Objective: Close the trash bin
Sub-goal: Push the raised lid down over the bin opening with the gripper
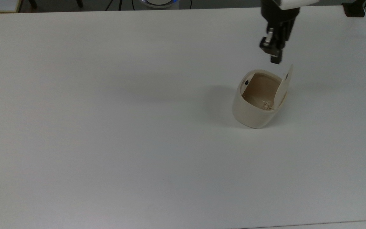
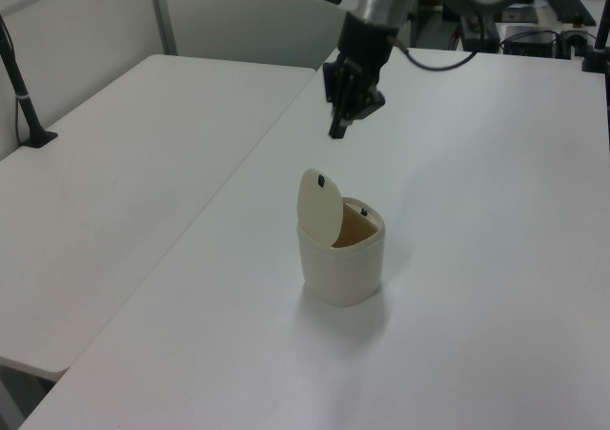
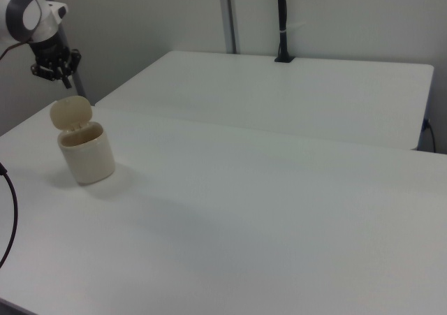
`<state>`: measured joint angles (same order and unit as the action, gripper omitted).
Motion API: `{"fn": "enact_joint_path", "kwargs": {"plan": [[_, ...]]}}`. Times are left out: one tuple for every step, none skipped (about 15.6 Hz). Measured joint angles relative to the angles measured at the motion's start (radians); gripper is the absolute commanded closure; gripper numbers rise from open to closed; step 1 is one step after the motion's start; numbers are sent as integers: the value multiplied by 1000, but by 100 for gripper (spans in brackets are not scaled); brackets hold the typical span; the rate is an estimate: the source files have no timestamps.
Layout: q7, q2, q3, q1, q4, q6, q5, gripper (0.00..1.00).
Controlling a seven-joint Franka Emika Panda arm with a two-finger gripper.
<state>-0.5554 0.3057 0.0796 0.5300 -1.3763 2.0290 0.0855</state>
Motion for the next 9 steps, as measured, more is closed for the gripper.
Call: {"fn": "enact_joint_path", "kwargs": {"plan": [[7,14,0,16,8,23,0,100],[13,26,0,30,14,42,0,100],[16,39,0,40,16,62,0,100],[18,52,0,45,17,77,0,100],[18,66,1,47,17,86,0,100],[18,80,2,47,18,93,0,100],[18,91,3,47,18,101,0,99],[18,99,4,47,19,105,0,99],[18,104,4,47,20,105,0,99]]}}
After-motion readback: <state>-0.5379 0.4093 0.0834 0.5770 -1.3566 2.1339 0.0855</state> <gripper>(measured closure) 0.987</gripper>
